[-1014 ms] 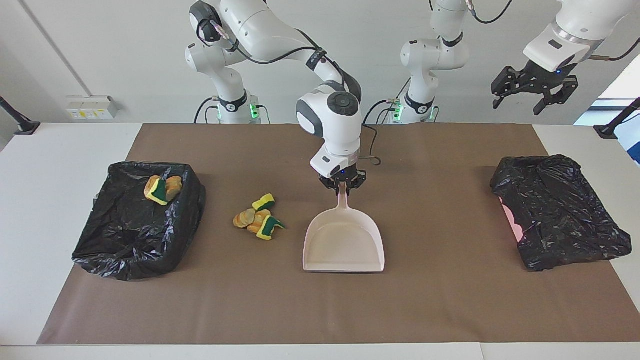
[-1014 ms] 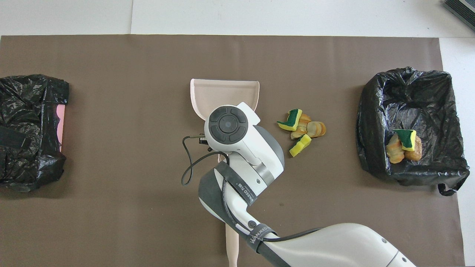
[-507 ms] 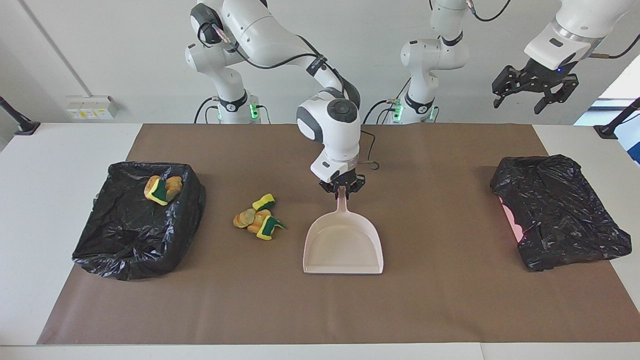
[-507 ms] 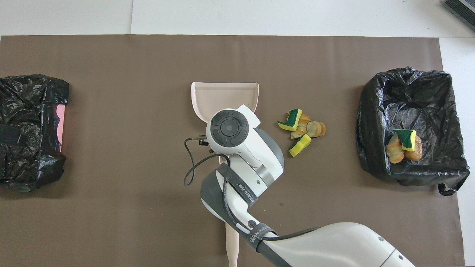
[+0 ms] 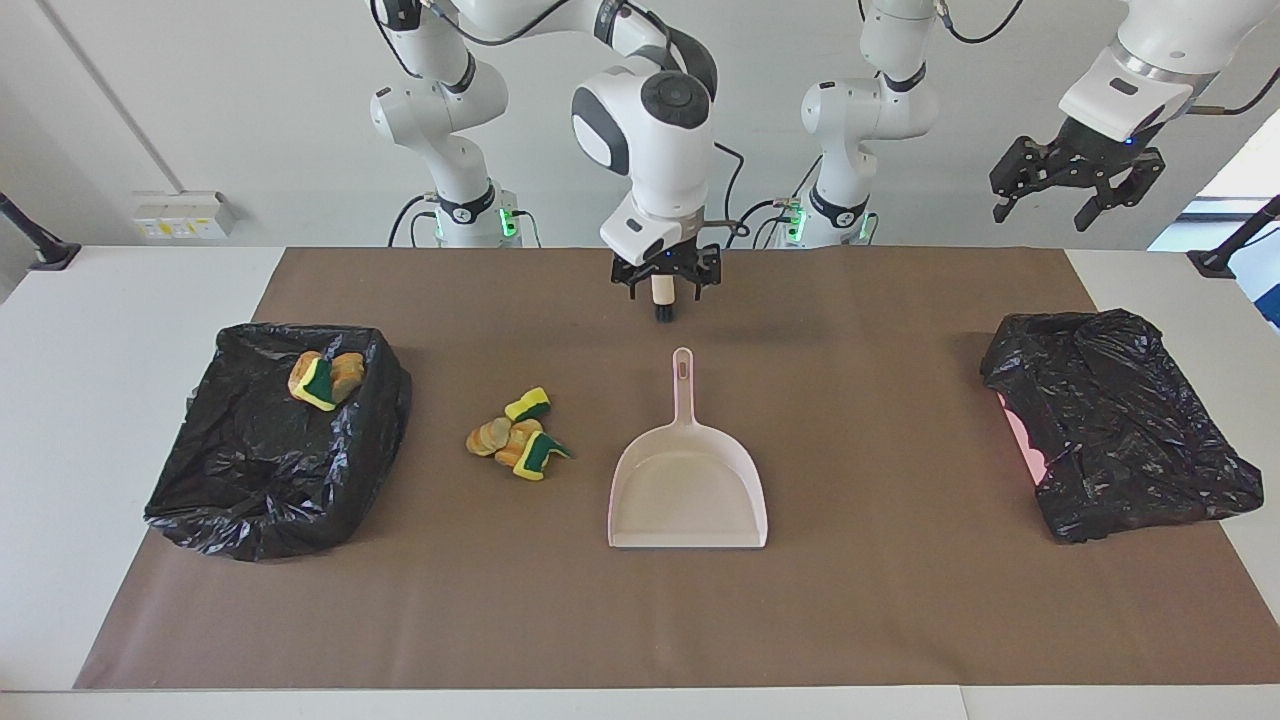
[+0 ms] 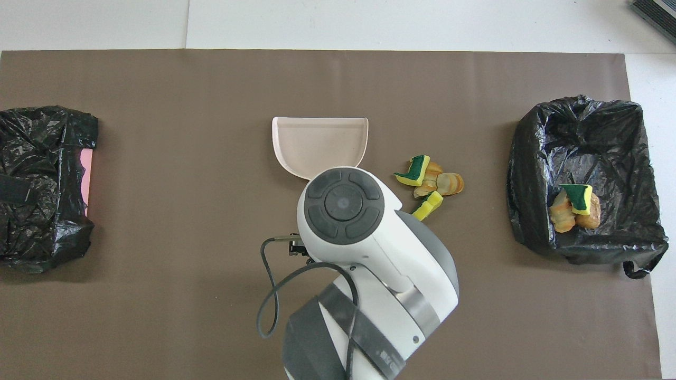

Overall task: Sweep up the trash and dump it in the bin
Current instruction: 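Lower the dustpan onto the table center and release with the right gripper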

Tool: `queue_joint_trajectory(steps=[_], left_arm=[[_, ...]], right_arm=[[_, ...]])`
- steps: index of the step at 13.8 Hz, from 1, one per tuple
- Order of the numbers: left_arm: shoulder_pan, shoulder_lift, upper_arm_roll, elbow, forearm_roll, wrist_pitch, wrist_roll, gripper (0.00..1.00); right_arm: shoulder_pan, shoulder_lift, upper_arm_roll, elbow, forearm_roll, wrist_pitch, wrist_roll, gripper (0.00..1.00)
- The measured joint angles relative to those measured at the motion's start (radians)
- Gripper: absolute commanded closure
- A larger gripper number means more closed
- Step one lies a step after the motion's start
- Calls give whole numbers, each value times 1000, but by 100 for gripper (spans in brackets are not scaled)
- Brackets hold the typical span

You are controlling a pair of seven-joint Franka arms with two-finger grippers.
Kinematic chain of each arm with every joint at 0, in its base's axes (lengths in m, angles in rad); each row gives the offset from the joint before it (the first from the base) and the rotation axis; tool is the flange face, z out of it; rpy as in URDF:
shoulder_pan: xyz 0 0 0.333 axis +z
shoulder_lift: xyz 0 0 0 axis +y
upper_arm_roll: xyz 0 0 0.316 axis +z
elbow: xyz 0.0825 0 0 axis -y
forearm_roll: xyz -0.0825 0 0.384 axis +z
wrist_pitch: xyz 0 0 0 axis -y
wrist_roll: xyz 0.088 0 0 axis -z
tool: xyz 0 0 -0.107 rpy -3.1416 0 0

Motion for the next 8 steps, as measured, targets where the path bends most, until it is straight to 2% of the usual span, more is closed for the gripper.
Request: queue_joint_trajectory(steps=[2,4,6,8], left_arm=[[-1,0,-7,-6,-1,51,0,0],[-14,4,-25,-28,-2,125,0,0],[-66,16,-33,-60,-4,197,-17,0],[-143,42,-37,-106,-4,291,-99,0]], right_arm=[[49,-82,1,-111,50,8,23,0],[106,-166,2,-271,134,94,42,0],[160,-250,3,-448,190,183,56,0],[217,-302,2,-579,204,256,93,0]])
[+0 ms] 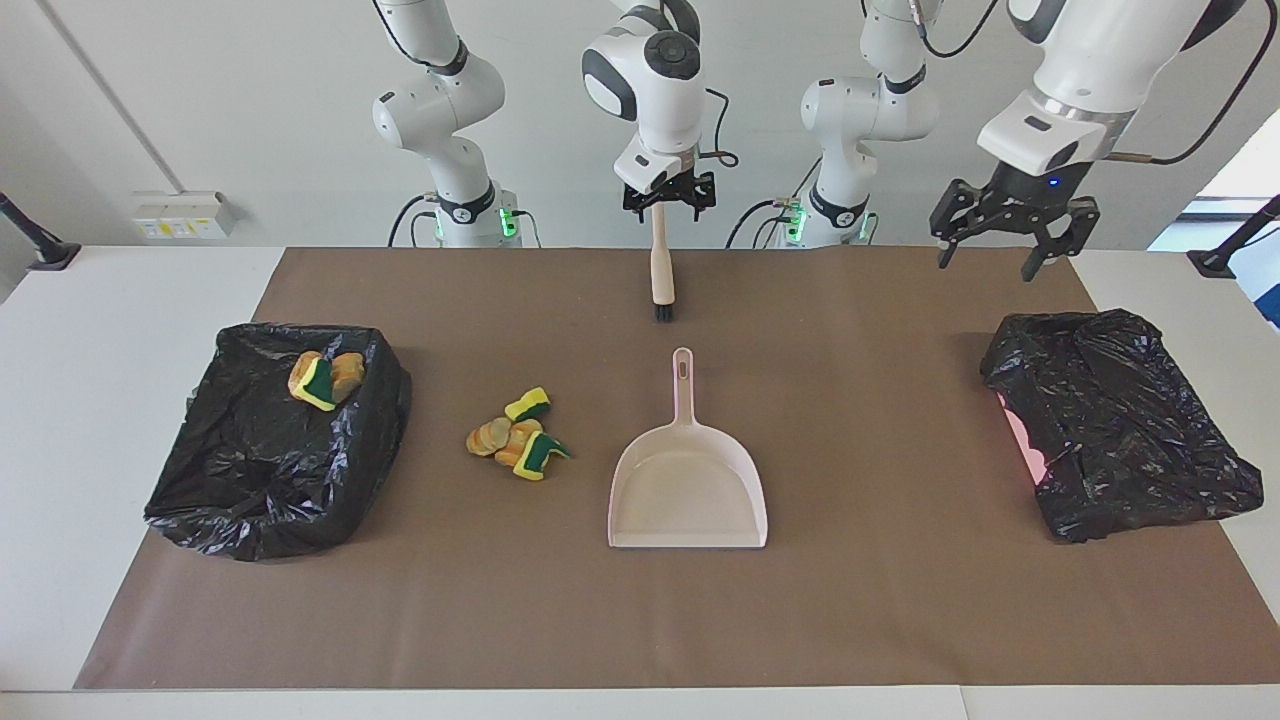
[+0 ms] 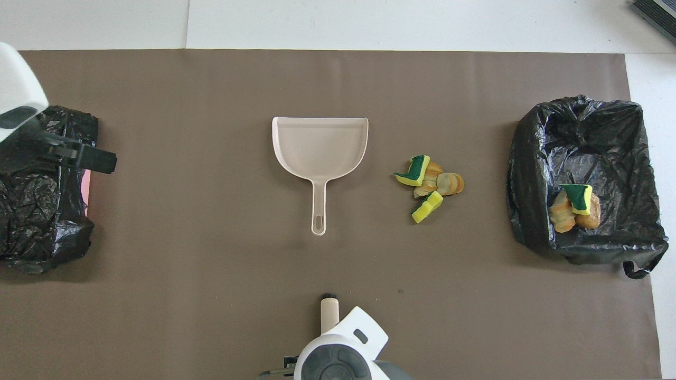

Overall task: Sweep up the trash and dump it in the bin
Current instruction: 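Grasp the dustpan handle with the left gripper and lift it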

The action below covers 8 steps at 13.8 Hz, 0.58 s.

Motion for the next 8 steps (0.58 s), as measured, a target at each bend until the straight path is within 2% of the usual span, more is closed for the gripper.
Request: queue_joint_trajectory(steps=[2,8], left_arm=[[-99,42,-3,-55,0,105,-109,0],[-346,182,-6,-187,0,388,-454,0]], right_arm=[[51,-20,1,-98,5,82,34,0],[165,-20,0,-263,83,274,41,0]])
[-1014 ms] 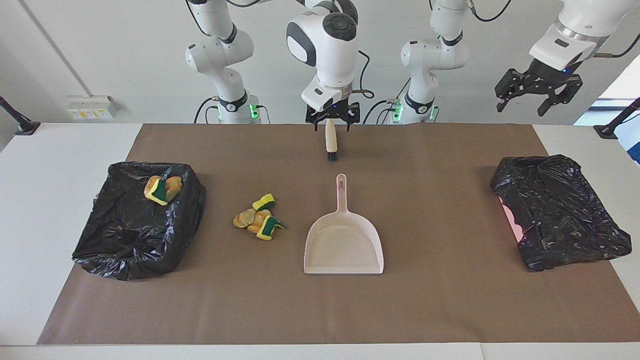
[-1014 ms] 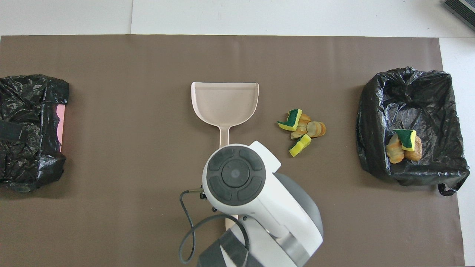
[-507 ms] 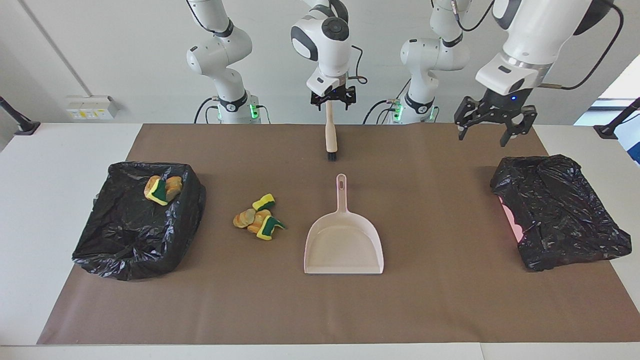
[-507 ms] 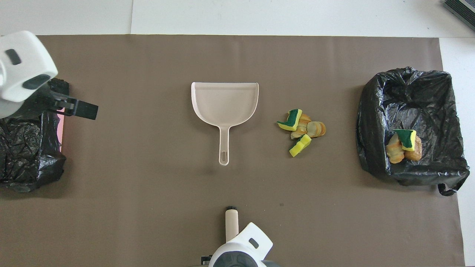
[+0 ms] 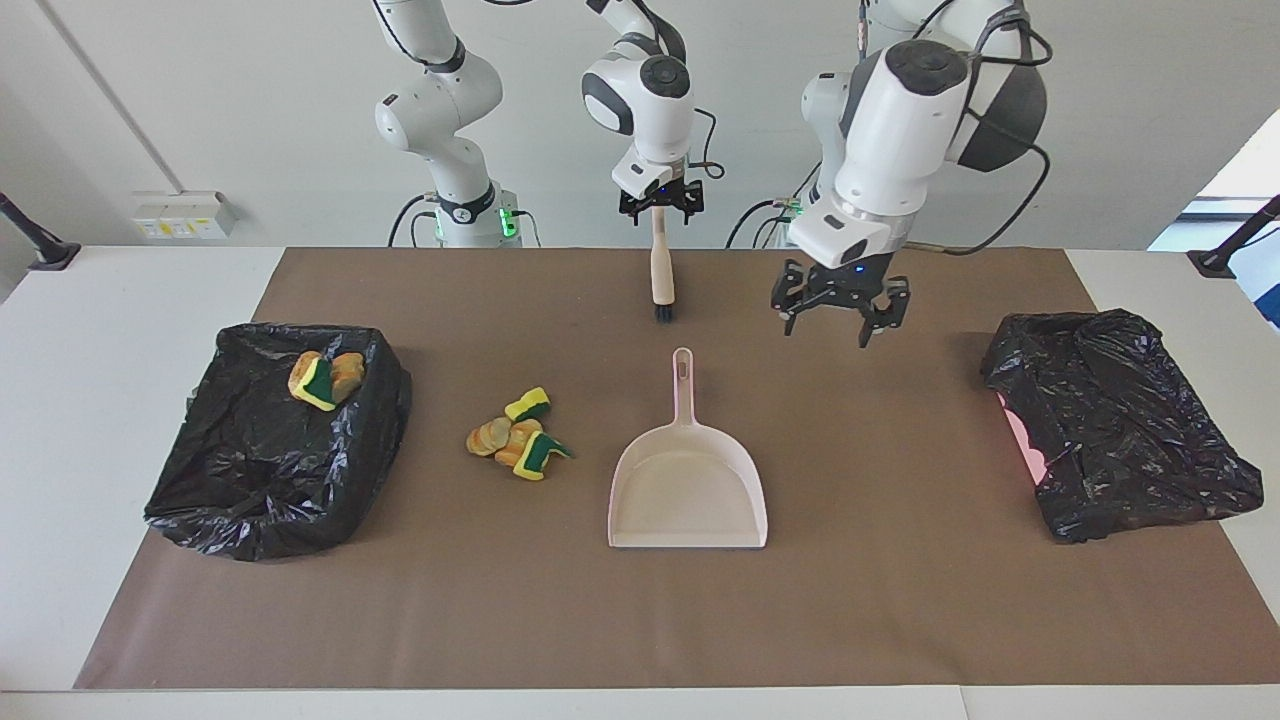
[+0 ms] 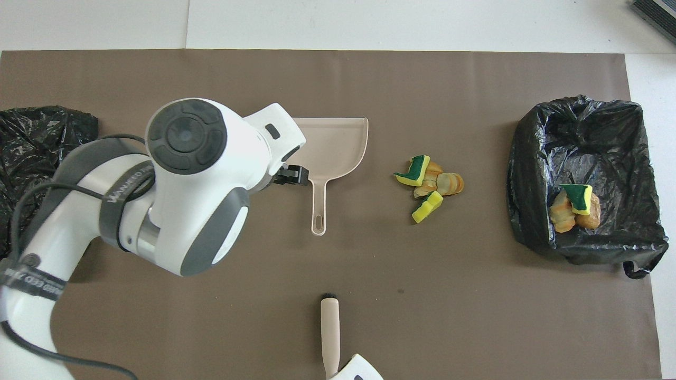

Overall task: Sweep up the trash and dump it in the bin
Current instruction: 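Grasp the dustpan handle with the left gripper and lift it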

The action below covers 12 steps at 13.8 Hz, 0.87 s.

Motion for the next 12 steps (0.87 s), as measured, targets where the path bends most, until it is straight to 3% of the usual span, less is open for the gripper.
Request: queue_joint_trajectory(steps=[3,7,8,11,12], left_arm=[[-91,67,0,-64,0,135,-94,0],[-115,70,3,-164,0,242,-112,0],[-115,68,5,-183,0,264,-112,0],[-115,67,12,-216,0,299,-112,0],[-115,67,12,-220,0,304,-112,1]], right_arm=[[37,0,0,-36,15,30,3,0],[39,0,-3,-38,16,30,3,0],[39,0,-3,-38,16,31,3,13],[39,0,-3,-38,16,32,2,87],[39,-1,-3,-38,16,32,-1,100]])
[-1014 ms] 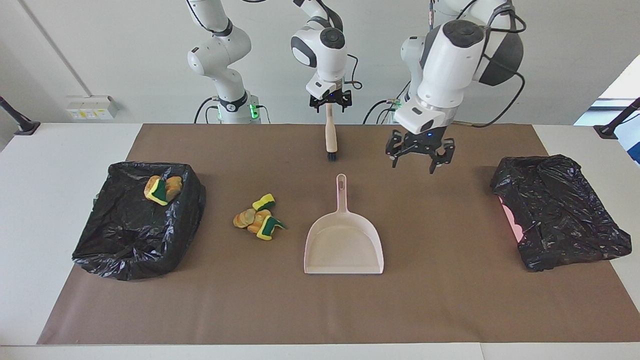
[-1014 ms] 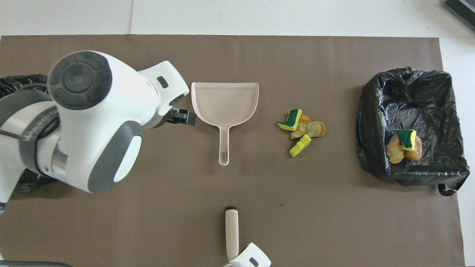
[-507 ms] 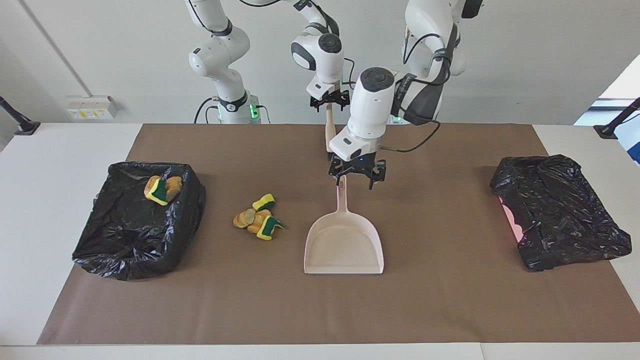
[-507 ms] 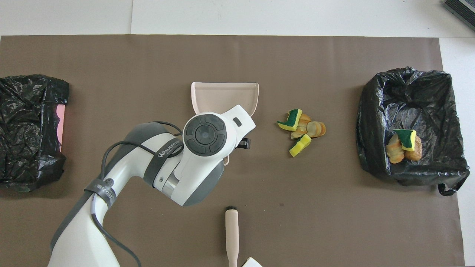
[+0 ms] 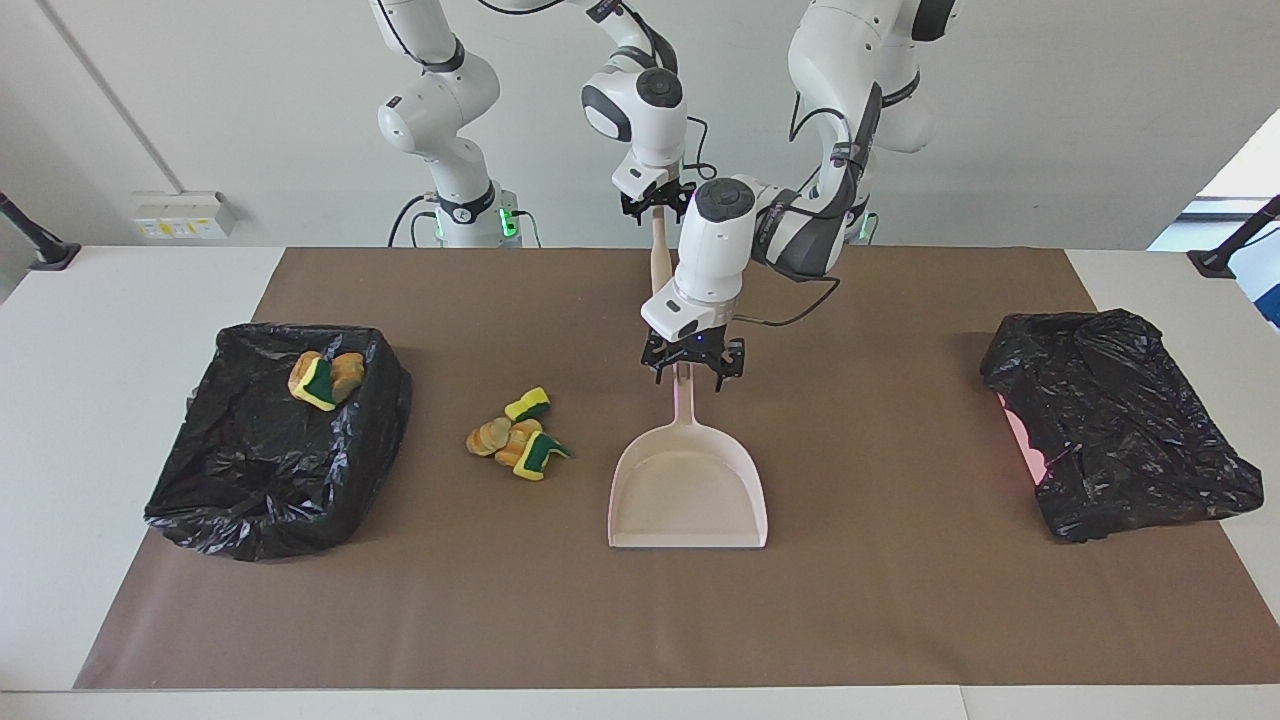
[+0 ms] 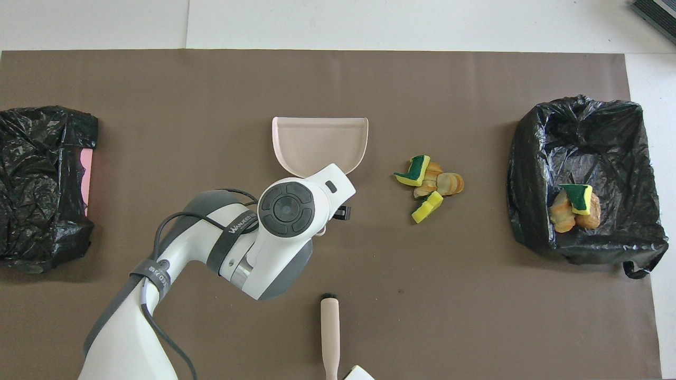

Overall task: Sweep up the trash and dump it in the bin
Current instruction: 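Grasp the dustpan handle with the left gripper and lift it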

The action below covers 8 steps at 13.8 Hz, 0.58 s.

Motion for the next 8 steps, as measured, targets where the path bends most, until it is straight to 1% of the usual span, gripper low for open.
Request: queue_joint_trajectory(steps=[1,4,5,6,8], left_arm=[[0,1,0,-4,0,14,-1,8],[0,2,0,-6,0,42,-12,39],[0,3,1,-6,0,43,-13,42],[0,3,1,-6,0,43,-14,50],[0,3,0,-6,0,44,-14,52]], right_arm=[[0,-1,0,0,0,0,-1,100],[-1,-3,-1,2,-2,0,-2,100],[-3,-3,-2,2,-4,0,-4,100],[-8,-5,-4,3,-5,-3,-8,100],[-36,-25,-7,19,-31,-50,-14,100]])
